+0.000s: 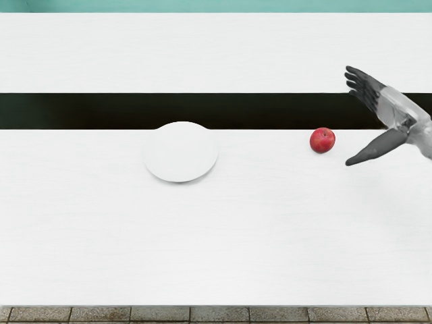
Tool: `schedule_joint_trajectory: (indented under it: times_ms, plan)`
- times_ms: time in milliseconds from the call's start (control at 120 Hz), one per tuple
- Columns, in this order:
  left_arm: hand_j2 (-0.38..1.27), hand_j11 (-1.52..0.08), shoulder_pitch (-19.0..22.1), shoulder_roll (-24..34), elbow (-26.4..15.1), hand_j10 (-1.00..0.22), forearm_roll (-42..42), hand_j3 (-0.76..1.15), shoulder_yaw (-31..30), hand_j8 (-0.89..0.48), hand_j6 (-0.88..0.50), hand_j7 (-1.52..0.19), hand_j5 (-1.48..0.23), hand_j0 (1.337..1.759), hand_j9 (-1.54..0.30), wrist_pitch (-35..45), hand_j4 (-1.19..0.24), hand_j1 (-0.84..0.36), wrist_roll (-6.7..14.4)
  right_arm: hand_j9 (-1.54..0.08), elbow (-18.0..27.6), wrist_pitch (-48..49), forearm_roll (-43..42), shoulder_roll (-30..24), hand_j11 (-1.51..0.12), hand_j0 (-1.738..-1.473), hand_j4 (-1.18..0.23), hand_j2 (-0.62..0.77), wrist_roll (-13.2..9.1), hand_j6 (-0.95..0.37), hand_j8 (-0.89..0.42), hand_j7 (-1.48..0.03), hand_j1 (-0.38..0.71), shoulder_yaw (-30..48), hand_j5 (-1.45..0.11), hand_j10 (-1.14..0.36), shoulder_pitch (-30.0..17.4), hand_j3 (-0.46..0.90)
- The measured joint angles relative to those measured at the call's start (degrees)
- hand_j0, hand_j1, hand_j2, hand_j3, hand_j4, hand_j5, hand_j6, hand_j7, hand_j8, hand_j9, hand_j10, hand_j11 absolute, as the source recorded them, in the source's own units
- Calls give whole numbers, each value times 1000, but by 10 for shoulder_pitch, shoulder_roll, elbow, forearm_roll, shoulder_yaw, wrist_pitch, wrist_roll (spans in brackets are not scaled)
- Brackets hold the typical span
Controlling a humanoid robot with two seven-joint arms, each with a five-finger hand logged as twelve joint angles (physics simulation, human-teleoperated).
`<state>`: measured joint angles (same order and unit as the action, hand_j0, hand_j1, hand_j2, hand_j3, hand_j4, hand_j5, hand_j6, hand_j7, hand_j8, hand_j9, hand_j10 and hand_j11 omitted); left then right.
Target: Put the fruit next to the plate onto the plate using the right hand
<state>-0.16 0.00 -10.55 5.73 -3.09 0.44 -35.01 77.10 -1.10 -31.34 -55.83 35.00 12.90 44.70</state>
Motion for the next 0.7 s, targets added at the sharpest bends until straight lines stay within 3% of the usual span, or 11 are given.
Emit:
schedule_joint_trajectory:
  times_ms: [67, 108, 150, 275, 333, 525, 700]
  plan:
    - [3, -15, 1, 0, 0, -11, 0, 0, 0, -11, -11, -15, -15, 1658, -15, 0, -11, 336, 0, 0, 1, 43, 0, -19, 0, -1658, -2, 6, -5, -3, -2, 0, -349, -23, -1, -2, 47, 0]
    - [3, -14, 1, 0, 0, -11, 0, 0, 0, -11, -11, -14, -14, 1658, -14, 0, -11, 336, 0, 0, 3, 64, 1, -27, 0, -1658, -2, 6, -42, -3, -2, 0, -349, -31, -1, -2, 74, 0]
    - [3, -14, 0, 0, 0, -11, 0, 0, 0, -11, -11, -14, -14, 1658, -14, 0, -11, 336, 0, 0, 6, 78, 1, -31, 0, -1658, -2, 6, -105, -4, -3, 0, -349, -38, -1, -2, 98, 0]
    - [3, -14, -4, 0, 0, -11, 0, 0, 0, -11, -11, -14, -14, 1658, -14, 0, -11, 336, 0, 0, 11, 94, -2, -31, 0, -1658, -3, 5, -323, -4, -3, 0, -349, -46, -1, -2, 148, 0]
    - [3, -14, -6, 0, 0, -11, 0, 0, 0, -11, -11, -14, -14, 1658, -14, 0, -11, 336, 0, 0, 15, 62, -21, -18, 0, -1658, -3, 5, -393, -5, -4, 0, -349, -48, -1, -3, 166, 0]
    - [3, -14, -11, 0, 0, -11, 0, 0, 0, -11, -11, -14, -14, 1658, -14, 0, -11, 336, 0, 0, 24, -77, -108, 52, 0, -1658, -4, 3, -528, -6, -5, 0, -349, -73, -1, -3, 228, 0]
    - [2, -14, -7, 0, 0, -11, 0, 0, 1, -11, -11, -14, -14, 1658, -14, 0, -11, 336, 0, 0, 40, -140, -126, 121, 0, -1658, -4, 3, -633, -6, -5, 0, -349, -144, -1, -3, 300, 0]
